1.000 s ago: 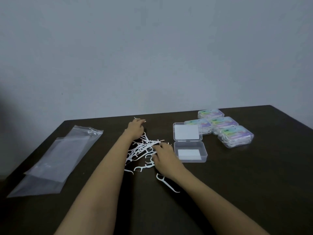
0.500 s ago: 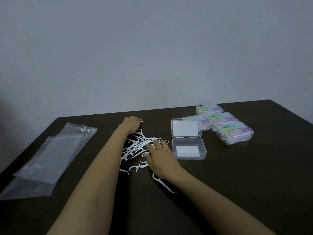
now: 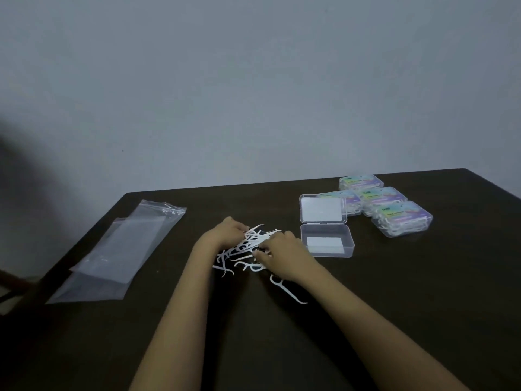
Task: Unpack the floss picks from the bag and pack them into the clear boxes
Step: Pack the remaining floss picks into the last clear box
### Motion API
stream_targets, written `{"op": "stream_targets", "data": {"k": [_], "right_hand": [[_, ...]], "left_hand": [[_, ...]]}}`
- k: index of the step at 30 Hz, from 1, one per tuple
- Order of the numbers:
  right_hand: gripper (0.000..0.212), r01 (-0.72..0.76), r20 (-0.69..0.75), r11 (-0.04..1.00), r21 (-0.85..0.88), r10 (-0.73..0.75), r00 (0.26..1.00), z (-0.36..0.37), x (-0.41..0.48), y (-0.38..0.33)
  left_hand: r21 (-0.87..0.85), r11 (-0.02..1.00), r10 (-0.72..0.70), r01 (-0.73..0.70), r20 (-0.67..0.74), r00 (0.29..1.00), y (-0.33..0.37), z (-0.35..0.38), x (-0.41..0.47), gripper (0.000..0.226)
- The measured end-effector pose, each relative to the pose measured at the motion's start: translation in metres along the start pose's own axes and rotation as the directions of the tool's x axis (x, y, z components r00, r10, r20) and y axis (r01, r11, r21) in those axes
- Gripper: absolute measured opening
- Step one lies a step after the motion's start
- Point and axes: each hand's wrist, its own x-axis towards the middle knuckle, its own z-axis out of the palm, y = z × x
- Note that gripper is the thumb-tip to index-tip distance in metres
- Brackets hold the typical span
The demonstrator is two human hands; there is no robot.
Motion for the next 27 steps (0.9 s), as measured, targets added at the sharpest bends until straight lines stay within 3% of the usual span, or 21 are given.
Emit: {"op": "stream_targets", "data": {"k": [2, 4, 7, 9, 12, 15, 20, 27], "right_hand": [[0.035, 0.045, 0.008, 0.996, 0.081, -0.046, 0.999, -0.008, -0.006, 0.005], [0.041, 0.112, 0.004, 0.993, 0.029, -0.112, 0.994, -0.017, -0.011, 0.011], [0.059, 0.152, -0.020, 0.987, -0.049, -0.153, 0.988, -0.032, -0.016, 0.021], [0.075, 0.127, 0.049, 0.991, -0.053, -0.124, 0.991, -0.038, -0.020, 0.029], [0.096, 0.076, 0.215, 0.991, -0.112, -0.051, 0.975, -0.035, -0.023, 0.037], [0.102, 0.072, 0.258, 0.981, -0.180, -0.024, 0.966, -0.031, -0.019, 0.038], [0.080, 0.022, 0.178, 0.980, -0.196, 0.014, 0.984, -0.026, -0.014, 0.039], [0.029, 0.008, 0.039, 0.981, -0.195, 0.000, 0.999, -0.026, -0.006, 0.034]], "left_hand": [[-0.093, 0.995, 0.024, -0.024, -0.001, 1.000, 0.006, 0.004, -0.006, 0.043], [-0.143, 0.988, 0.054, -0.061, -0.056, 0.997, 0.009, 0.009, -0.008, 0.041], [-0.074, 0.992, 0.090, -0.102, -0.153, 0.984, 0.003, 0.012, -0.011, 0.034], [-0.045, 0.993, 0.101, -0.110, -0.176, 0.979, -0.004, 0.009, -0.015, 0.039], [-0.067, 0.993, 0.085, -0.095, -0.137, 0.987, -0.014, 0.002, -0.022, 0.057], [-0.004, 0.999, 0.037, -0.037, -0.054, 0.998, -0.016, 0.001, -0.027, 0.062], [0.001, 0.995, 0.097, -0.097, -0.085, 0.992, -0.004, 0.006, -0.030, 0.037], [0.071, 0.990, 0.132, -0.124, -0.128, 0.983, 0.007, 0.010, -0.031, 0.024]]}}
